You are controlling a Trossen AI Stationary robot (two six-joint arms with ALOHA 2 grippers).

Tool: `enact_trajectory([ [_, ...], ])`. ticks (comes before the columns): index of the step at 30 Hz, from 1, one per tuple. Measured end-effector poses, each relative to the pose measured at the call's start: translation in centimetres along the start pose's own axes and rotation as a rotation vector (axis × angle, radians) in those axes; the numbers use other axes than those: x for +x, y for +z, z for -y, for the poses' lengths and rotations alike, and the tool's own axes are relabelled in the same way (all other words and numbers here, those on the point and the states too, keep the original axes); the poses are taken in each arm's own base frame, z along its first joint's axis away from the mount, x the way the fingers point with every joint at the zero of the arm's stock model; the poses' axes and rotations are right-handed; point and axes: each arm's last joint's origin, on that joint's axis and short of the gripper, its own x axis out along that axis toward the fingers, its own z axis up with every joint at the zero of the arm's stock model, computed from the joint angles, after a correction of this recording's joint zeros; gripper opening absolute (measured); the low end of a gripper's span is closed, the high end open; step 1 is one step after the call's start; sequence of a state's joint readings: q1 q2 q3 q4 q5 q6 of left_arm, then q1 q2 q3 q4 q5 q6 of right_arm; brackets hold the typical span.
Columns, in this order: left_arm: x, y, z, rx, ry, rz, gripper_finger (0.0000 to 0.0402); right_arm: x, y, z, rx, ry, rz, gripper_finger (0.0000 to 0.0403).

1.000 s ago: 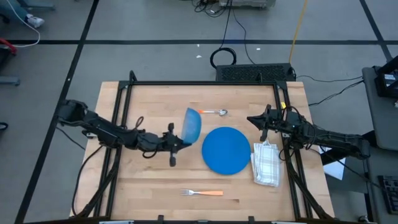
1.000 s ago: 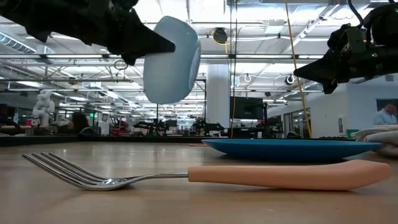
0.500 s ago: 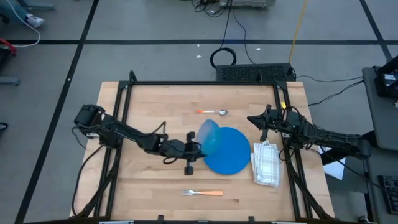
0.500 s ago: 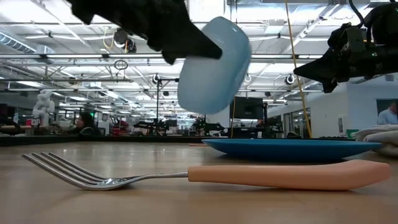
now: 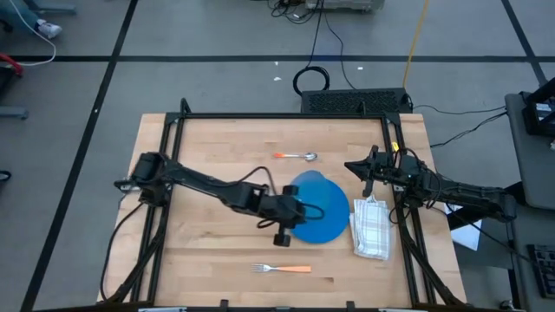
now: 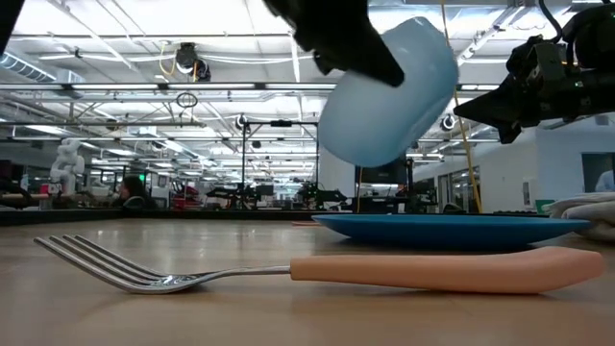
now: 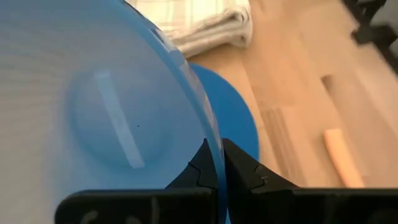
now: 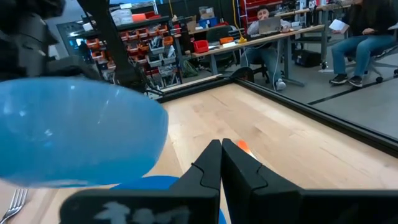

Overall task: Set table place
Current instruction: Put the blue bowl on the blue plate

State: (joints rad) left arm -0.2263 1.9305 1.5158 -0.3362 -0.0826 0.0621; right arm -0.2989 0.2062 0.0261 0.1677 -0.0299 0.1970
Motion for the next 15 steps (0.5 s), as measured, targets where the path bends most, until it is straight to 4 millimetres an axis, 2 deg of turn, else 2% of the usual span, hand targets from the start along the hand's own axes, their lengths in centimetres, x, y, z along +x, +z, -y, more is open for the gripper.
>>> enact_trajectory([
  [7, 2.9, 1.3, 0.0, 0.08, 0.0, -0.15, 0.0004, 0.0, -0.2, 0.0, -0.004, -0.005, -0.019, 0.0],
  [15, 4.3, 1.6, 0.1, 0.151, -0.002, -0.257, 0.0004, 0.0, -0.2, 0.0, -0.007, -0.006, -0.021, 0.0],
])
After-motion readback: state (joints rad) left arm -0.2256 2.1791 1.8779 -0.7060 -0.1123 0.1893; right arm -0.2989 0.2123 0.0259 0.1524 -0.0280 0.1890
